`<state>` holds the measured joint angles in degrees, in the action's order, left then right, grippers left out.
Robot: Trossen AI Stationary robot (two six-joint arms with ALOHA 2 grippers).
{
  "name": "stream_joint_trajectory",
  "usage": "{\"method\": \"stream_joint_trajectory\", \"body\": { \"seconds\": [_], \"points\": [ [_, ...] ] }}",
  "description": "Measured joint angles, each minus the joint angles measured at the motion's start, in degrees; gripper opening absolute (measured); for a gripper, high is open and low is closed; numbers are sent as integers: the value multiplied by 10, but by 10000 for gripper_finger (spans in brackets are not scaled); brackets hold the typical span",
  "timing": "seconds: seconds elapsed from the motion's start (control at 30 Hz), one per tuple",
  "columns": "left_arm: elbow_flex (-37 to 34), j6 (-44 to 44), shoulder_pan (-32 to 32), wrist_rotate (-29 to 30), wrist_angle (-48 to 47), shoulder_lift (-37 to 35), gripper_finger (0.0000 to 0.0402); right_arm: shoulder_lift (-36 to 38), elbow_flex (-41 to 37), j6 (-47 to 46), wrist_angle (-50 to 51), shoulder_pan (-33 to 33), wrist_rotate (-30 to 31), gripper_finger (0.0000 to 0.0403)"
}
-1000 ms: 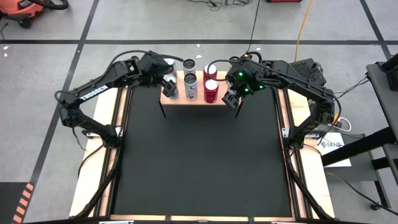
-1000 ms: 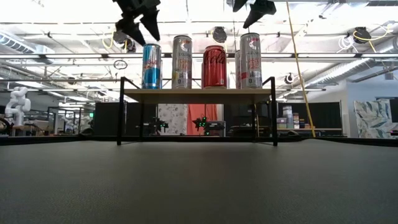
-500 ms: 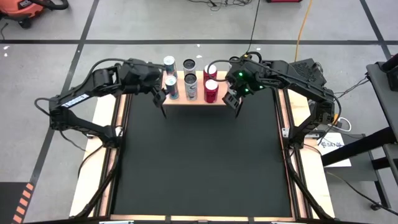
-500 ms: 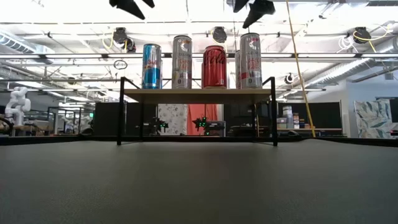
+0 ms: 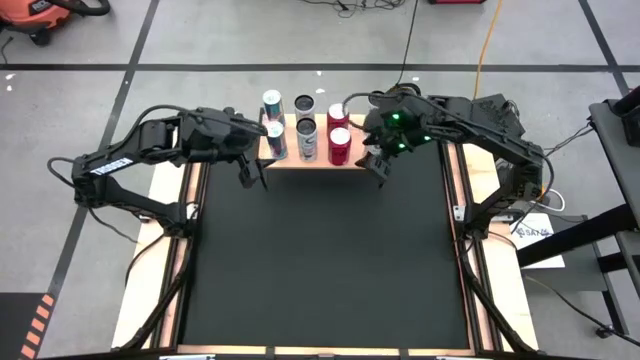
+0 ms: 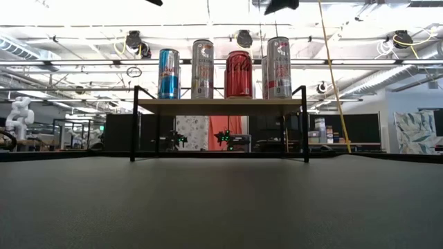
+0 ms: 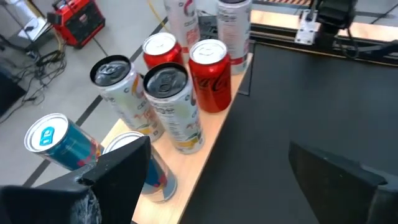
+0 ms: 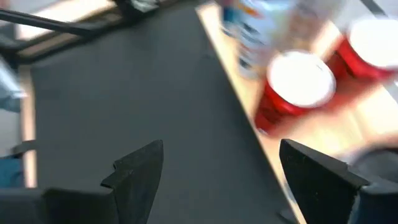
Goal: Place canned beverage on shelf
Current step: Return to Home Position
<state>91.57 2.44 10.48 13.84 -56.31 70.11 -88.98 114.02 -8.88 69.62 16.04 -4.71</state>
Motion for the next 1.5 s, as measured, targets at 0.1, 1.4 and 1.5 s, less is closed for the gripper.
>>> {"method": "stream_joint_trajectory", "body": {
  "seconds": [0.1, 1.4, 1.5],
  "points": [
    [0, -2, -12, 4, -3, -12, 380, 21, 0, 20, -25, -12, -15, 306],
    [-661, 2, -117, 122, 393, -523, 380, 400, -756, 74, -774, -132, 1, 306],
    [-714, 2, -117, 121, 428, -542, 380, 404, -812, 67, -827, -132, 1, 306]
  ]
}}
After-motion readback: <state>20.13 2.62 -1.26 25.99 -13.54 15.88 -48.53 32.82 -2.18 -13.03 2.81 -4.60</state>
